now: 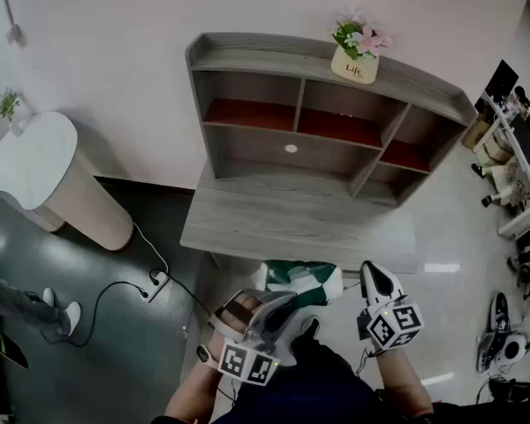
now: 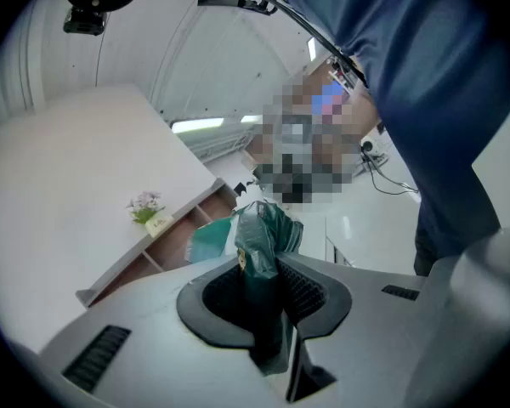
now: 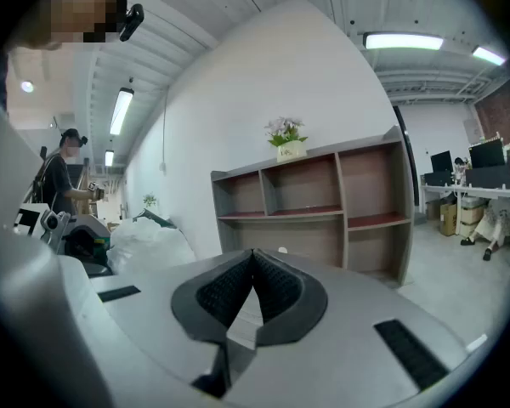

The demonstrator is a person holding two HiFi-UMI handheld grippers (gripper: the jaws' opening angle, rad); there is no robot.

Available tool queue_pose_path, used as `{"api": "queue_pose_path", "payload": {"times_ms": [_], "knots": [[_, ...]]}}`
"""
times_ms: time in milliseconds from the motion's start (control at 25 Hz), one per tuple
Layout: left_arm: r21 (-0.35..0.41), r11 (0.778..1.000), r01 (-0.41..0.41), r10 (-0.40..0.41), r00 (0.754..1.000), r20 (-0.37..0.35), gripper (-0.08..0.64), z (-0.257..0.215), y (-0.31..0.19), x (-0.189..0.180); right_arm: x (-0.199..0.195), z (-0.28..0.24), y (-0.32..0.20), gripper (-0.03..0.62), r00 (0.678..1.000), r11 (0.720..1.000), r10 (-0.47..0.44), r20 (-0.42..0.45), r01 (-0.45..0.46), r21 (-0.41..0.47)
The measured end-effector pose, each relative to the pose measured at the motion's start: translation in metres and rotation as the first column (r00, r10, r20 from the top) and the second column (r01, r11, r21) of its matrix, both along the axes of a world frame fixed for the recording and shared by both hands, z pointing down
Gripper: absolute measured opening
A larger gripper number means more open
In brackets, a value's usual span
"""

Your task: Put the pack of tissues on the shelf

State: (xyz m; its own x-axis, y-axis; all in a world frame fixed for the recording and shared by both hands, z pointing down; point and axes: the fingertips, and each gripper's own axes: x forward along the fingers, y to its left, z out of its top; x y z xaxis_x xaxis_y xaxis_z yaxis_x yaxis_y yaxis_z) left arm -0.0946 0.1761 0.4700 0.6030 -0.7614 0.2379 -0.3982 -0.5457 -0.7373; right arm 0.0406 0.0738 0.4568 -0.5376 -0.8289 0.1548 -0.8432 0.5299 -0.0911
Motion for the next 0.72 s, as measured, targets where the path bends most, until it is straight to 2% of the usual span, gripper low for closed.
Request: {"api": "queue_pose_path", "payload": {"times_ms": [240, 480, 720], "knots": [[0.006, 1.0, 0.009, -0.009, 1.0, 0.02, 0.083, -0.01, 0.038, 0.013, 0.019, -0.006, 0.049, 0.003, 1.0, 1.0, 0.029, -0.001, -0.029, 0.011], [-0.001, 1.0, 0.029, -0.029, 0.997, 0.071, 0.083, -0.015, 0.049, 0.05, 0.047, -0.007, 0.067, 0.005, 1.0, 1.0, 0.005, 0.026, -0.005, 0.015], [-0.013, 1.0, 0.024, -0.022, 0.994, 0.11, 0.083, -0.013, 0.058, 0.087, 0.082, -0.004, 0.069, 0.005, 0.994, 1.0, 0.02, 0.103, -0.02, -0.004]]}}
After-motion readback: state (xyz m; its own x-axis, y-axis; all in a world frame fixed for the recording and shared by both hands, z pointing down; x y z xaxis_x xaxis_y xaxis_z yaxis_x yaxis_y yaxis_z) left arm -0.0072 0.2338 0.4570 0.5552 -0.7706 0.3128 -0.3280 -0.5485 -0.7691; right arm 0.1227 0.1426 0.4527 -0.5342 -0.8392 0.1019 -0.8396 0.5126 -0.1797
